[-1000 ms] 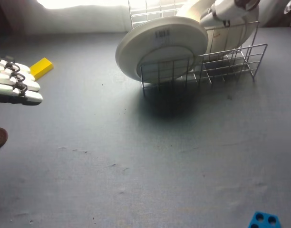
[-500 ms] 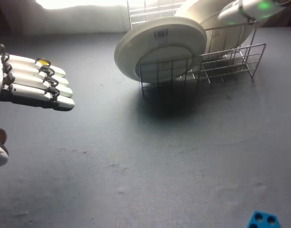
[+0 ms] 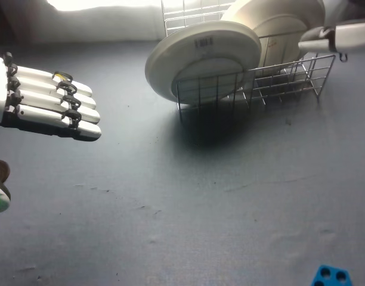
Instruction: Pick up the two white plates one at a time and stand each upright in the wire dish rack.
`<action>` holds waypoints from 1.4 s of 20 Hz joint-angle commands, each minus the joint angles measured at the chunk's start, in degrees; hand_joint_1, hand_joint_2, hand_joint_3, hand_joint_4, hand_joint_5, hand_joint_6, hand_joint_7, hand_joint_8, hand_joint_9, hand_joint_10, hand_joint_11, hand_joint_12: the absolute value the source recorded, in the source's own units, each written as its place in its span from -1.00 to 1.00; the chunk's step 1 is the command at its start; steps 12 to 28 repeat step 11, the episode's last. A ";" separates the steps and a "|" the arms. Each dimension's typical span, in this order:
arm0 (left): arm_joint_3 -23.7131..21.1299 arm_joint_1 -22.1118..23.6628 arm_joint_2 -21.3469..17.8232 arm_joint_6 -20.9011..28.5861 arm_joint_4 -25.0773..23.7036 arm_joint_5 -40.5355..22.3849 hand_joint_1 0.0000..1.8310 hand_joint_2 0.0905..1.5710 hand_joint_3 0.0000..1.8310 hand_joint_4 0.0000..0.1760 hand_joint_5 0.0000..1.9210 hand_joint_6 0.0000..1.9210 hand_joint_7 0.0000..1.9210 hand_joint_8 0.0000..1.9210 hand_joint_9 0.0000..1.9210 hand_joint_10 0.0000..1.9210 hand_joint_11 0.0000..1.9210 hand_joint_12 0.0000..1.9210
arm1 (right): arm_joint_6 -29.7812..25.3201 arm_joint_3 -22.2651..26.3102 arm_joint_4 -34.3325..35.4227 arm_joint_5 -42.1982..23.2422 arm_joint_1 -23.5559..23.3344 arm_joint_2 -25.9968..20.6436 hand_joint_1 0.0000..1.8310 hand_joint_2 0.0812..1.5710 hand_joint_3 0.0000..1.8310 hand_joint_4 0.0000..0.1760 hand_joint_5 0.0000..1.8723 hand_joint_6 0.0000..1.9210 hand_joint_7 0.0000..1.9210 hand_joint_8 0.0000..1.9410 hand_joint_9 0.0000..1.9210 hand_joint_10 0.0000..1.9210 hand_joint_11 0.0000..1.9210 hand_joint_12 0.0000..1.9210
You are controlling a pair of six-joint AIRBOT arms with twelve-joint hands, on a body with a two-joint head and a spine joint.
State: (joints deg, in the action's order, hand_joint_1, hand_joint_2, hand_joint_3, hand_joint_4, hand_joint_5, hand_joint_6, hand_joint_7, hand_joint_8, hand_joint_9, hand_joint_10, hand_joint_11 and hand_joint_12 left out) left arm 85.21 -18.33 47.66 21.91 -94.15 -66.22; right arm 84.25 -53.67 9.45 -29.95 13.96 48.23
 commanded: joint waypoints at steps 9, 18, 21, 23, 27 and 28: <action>-0.35 2.01 -0.23 -0.11 3.28 -2.61 -1.00 0.34 -1.00 -1.00 -0.88 -0.99 -0.90 -0.99 -0.95 -0.99 -0.98 -0.99 | -4.33 4.26 -0.47 -9.58 2.63 -7.15 -0.08 0.29 -1.00 -1.00 -0.63 -0.98 -0.65 -0.99 -0.66 -0.98 -1.00 0.05; -0.35 2.04 -0.24 -0.11 3.28 -2.61 -1.00 0.34 -1.00 -1.00 -0.88 -0.99 -0.88 -0.98 -0.93 -0.98 -0.96 -0.98 | -5.07 6.02 -0.47 -9.66 2.79 -9.18 -0.02 0.26 -1.00 -1.00 -0.57 -0.98 -0.59 -0.98 -0.62 -0.98 -1.00 0.12; -0.35 2.04 -0.24 -0.11 3.28 -2.61 -1.00 0.34 -1.00 -1.00 -0.88 -0.99 -0.88 -0.98 -0.93 -0.98 -0.96 -0.98 | -5.07 6.02 -0.47 -9.66 2.79 -9.18 -0.02 0.26 -1.00 -1.00 -0.57 -0.98 -0.59 -0.98 -0.62 -0.98 -1.00 0.12; -0.35 2.04 -0.24 -0.11 3.28 -2.61 -1.00 0.34 -1.00 -1.00 -0.88 -0.99 -0.88 -0.98 -0.93 -0.98 -0.96 -0.98 | -5.07 6.02 -0.47 -9.66 2.79 -9.18 -0.02 0.26 -1.00 -1.00 -0.57 -0.98 -0.59 -0.98 -0.62 -0.98 -1.00 0.12; -0.35 2.04 -0.24 -0.11 3.28 -2.61 -1.00 0.34 -1.00 -1.00 -0.88 -0.99 -0.88 -0.98 -0.93 -0.98 -0.96 -0.98 | -5.07 6.02 -0.47 -9.66 2.79 -9.18 -0.02 0.26 -1.00 -1.00 -0.57 -0.98 -0.59 -0.98 -0.62 -0.98 -1.00 0.12; -0.35 2.04 -0.24 -0.11 3.28 -2.61 -1.00 0.34 -1.00 -1.00 -0.88 -0.99 -0.88 -0.98 -0.93 -0.98 -0.96 -0.98 | -5.07 6.02 -0.47 -9.66 2.79 -9.18 -0.02 0.26 -1.00 -1.00 -0.57 -0.98 -0.59 -0.98 -0.62 -0.98 -1.00 0.12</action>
